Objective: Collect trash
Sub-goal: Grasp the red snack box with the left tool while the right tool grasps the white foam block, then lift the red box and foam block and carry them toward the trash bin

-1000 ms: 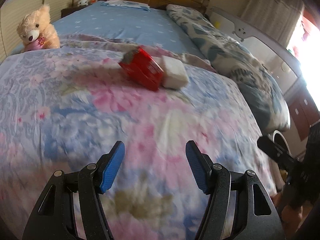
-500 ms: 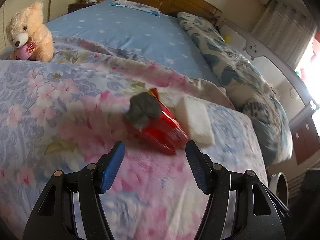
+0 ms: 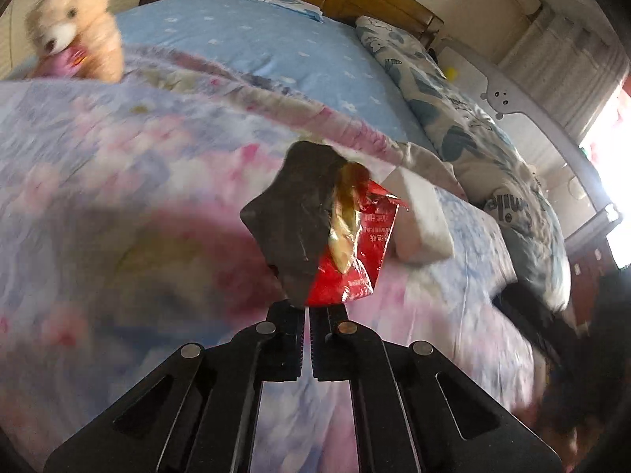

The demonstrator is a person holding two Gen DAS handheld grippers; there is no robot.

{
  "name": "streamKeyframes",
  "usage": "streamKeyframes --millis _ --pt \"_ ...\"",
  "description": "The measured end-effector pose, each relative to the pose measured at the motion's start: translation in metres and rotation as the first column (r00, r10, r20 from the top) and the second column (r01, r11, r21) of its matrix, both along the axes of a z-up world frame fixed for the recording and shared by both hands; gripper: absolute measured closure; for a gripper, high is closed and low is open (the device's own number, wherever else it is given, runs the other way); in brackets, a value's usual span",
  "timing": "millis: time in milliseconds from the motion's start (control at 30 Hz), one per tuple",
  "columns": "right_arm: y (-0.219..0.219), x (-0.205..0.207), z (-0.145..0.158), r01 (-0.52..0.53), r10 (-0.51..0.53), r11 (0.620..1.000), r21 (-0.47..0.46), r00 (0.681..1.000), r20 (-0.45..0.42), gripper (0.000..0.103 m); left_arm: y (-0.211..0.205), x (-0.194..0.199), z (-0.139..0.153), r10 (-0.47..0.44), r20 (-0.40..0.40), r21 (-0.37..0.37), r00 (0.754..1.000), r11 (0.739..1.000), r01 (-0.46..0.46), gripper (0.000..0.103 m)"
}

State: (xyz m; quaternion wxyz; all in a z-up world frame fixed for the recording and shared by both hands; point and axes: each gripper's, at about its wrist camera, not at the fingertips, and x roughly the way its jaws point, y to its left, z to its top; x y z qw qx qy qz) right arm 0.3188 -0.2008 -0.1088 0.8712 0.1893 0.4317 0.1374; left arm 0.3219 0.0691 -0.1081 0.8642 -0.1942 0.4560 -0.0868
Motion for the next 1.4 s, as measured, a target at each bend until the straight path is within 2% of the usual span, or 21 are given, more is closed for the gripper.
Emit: streamKeyframes --millis 267,300,400,433,533,700,833,867,933,967,1000,1100,1167,1233,1267,1300,1333,1367,1400 --pt "0.051 0.042 -0.017 -0.044 0.044 0.997 -0.066 0.999 -0.006 0.027 0.028 -0.048 0.001 0.037 -0.020 -0.038 0.999 0.999 -0.037 0.103" --pt "0.054 0.045 -0.019 -0.047 0.047 0.996 -0.078 0.999 -0.010 0.030 0.030 -0.051 0.002 0.037 -0.019 -0.037 0.999 0.999 -0.038 0.103" --pt "0.060 0.052 -0.028 -0.054 0.049 0.991 -0.124 0.998 -0.046 0.056 0.033 -0.057 0.005 0.035 -0.013 -0.039 0.999 0.999 -0.036 0.103" --pt "0.061 0.052 -0.029 -0.054 0.048 0.991 -0.126 0.998 -0.050 0.056 0.033 -0.058 0.007 0.034 -0.011 -0.039 0.999 0.999 -0.034 0.103" --pt "0.059 0.041 -0.022 -0.047 0.043 0.990 -0.136 0.999 -0.026 0.058 0.033 -0.062 0.009 0.029 -0.005 -0.045 1.000 0.999 -0.029 0.103" --pt "0.042 0.005 -0.006 -0.050 0.049 0.995 -0.090 0.999 -0.007 0.058 0.024 -0.075 0.015 -0.005 0.016 -0.046 1.000 0.999 0.006 0.103" --pt "0.025 -0.029 0.005 -0.045 0.045 0.997 -0.064 0.999 -0.001 0.058 0.015 -0.092 0.021 -0.033 0.031 -0.001 0.999 0.999 0.033 0.103" --pt "0.020 -0.039 0.007 -0.045 0.046 0.997 -0.061 0.999 0.001 0.058 0.014 -0.098 0.023 -0.030 0.037 0.018 0.999 0.999 0.029 0.099" --pt "0.014 -0.053 0.011 -0.042 0.043 0.997 -0.059 0.999 0.008 0.058 0.015 -0.105 0.027 -0.017 0.052 0.044 0.999 0.999 0.015 0.080" --pt "0.011 -0.060 0.012 -0.041 0.042 0.998 -0.055 0.999 0.010 0.058 0.017 -0.105 0.028 0.004 0.052 0.065 0.999 0.998 -0.008 0.047" --pt "0.008 -0.067 0.013 -0.038 0.039 0.998 -0.051 0.999 0.011 0.058 0.020 -0.103 0.029 0.031 0.055 0.081 0.998 0.996 -0.036 0.029" --pt "0.003 -0.081 0.014 -0.033 0.033 0.998 -0.045 0.999 0.012 0.058 0.028 -0.088 0.032 0.079 0.061 0.075 0.995 0.994 -0.083 0.026" --pt "0.001 -0.087 0.015 -0.027 0.027 0.999 -0.038 1.000 0.011 0.058 0.029 -0.074 0.031 0.088 0.064 0.080 0.994 0.992 -0.094 0.026" --pt "0.000 -0.091 0.015 -0.019 0.020 0.999 -0.032 1.000 0.011 0.058 0.027 -0.060 0.028 0.099 0.065 0.128 0.993 0.986 -0.106 0.026" --pt "-0.001 -0.094 0.016 -0.020 0.020 0.999 -0.028 1.000 0.012 0.058 0.026 -0.056 0.025 0.100 0.062 0.141 0.993 0.984 -0.108 0.037" --pt "-0.001 -0.096 0.016 -0.019 0.020 0.999 -0.029 1.000 0.012 0.058 0.025 -0.052 0.021 0.090 0.054 0.142 0.994 0.985 -0.097 0.065" --pt "-0.001 -0.098 0.017 -0.019 0.019 0.999 -0.031 1.000 0.014 0.058 0.024 -0.046 0.016 0.072 0.033 0.132 0.997 0.988 -0.075 0.079" --pt "-0.002 -0.100 0.017 -0.020 0.020 0.999 -0.032 1.000 0.017 0.058 0.024 -0.045 0.013 0.064 0.023 0.122 0.998 0.990 -0.066 0.090" --pt "-0.003 -0.101 0.018 -0.020 0.021 0.999 -0.034 1.000 0.019 0.058 0.023 -0.046 0.011 0.063 0.022 0.118 0.998 0.991 -0.065 0.090"
